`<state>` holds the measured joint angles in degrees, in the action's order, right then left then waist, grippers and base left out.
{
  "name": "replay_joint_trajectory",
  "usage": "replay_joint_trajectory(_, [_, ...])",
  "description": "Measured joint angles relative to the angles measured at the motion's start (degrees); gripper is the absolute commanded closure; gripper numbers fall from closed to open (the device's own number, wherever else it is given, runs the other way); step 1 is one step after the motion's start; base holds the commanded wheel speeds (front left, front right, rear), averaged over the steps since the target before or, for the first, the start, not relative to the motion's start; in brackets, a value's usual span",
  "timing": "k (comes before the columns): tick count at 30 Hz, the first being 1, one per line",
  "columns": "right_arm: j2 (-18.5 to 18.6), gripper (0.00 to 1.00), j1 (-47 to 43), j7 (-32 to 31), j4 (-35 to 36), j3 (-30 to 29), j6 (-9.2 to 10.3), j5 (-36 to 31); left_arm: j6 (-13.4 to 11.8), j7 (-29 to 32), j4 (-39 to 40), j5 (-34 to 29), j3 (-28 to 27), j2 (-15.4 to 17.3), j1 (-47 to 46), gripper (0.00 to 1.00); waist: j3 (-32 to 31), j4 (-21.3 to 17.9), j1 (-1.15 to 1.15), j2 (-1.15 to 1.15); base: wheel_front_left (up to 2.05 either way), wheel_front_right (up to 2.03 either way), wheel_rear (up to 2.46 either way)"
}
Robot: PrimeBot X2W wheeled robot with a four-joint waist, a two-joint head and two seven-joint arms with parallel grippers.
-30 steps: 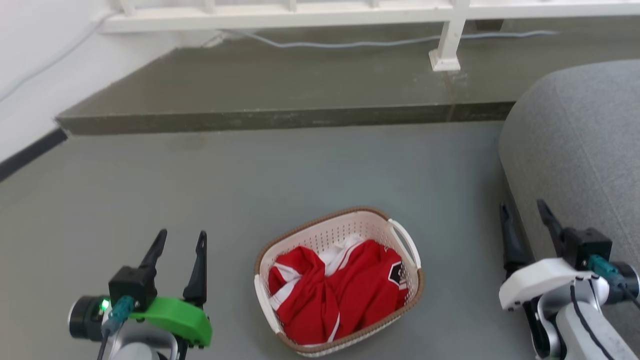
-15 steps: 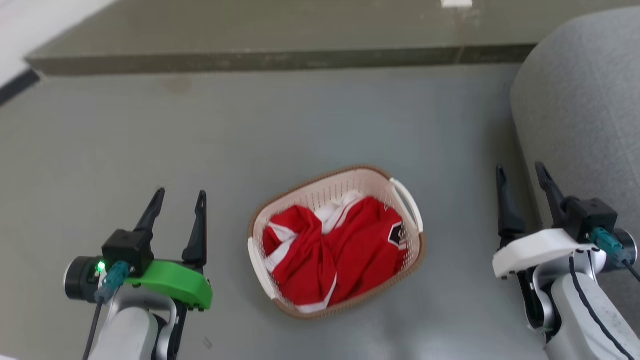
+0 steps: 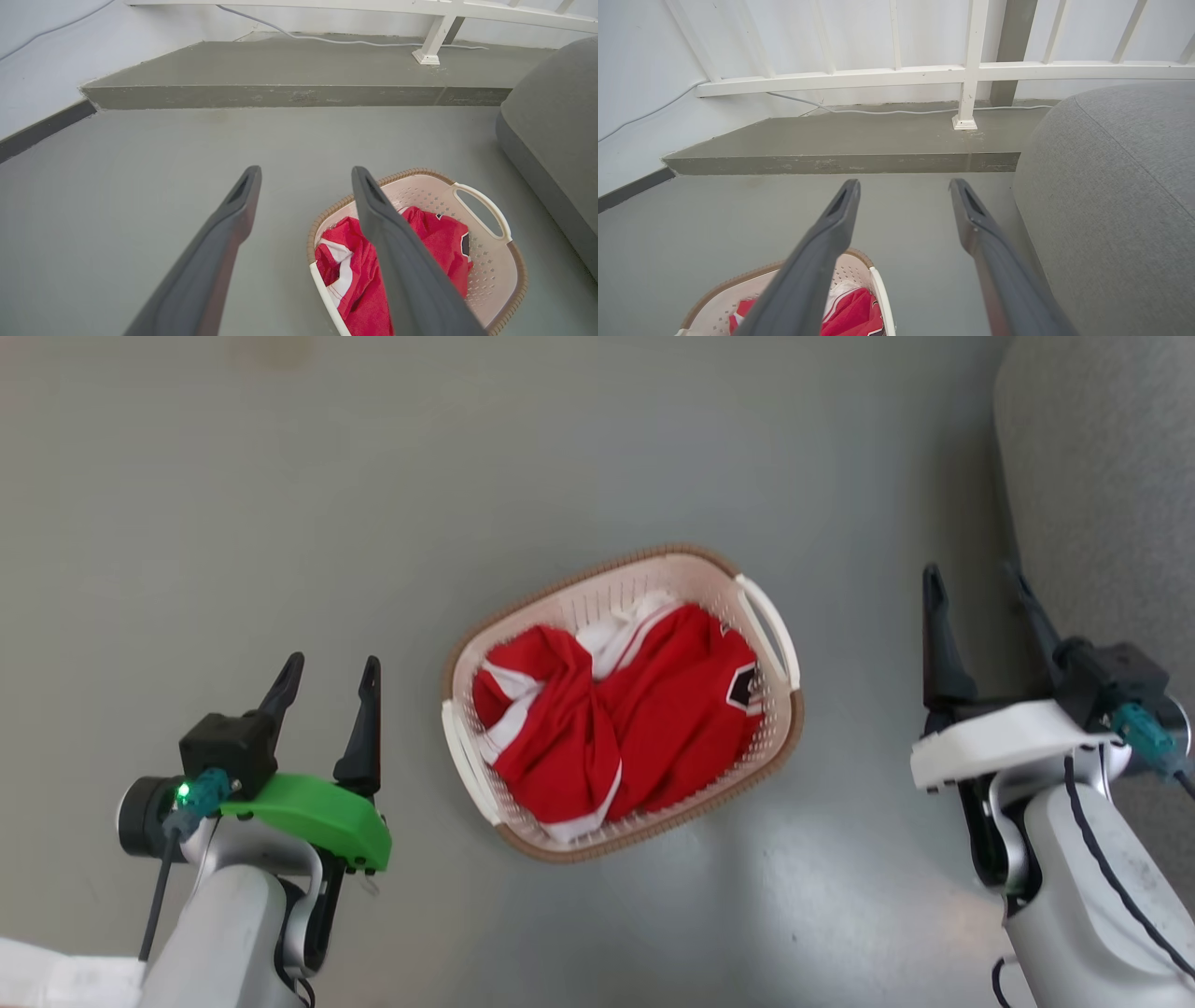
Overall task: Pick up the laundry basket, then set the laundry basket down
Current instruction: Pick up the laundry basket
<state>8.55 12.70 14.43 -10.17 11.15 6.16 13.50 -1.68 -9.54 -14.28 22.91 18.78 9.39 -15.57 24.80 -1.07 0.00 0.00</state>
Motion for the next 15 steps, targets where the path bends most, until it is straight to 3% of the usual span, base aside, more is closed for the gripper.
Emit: replay_joint_trajectory(15, [-1.4,0.00,6.4,0.2,3.8,0.0,0.00,-1.1,3.8,7.0,-9.9,3.9,0.1,-1.0,-8.2,0.00,12.2,-2.4,0.00,0.00,0.00,0.00,0.00])
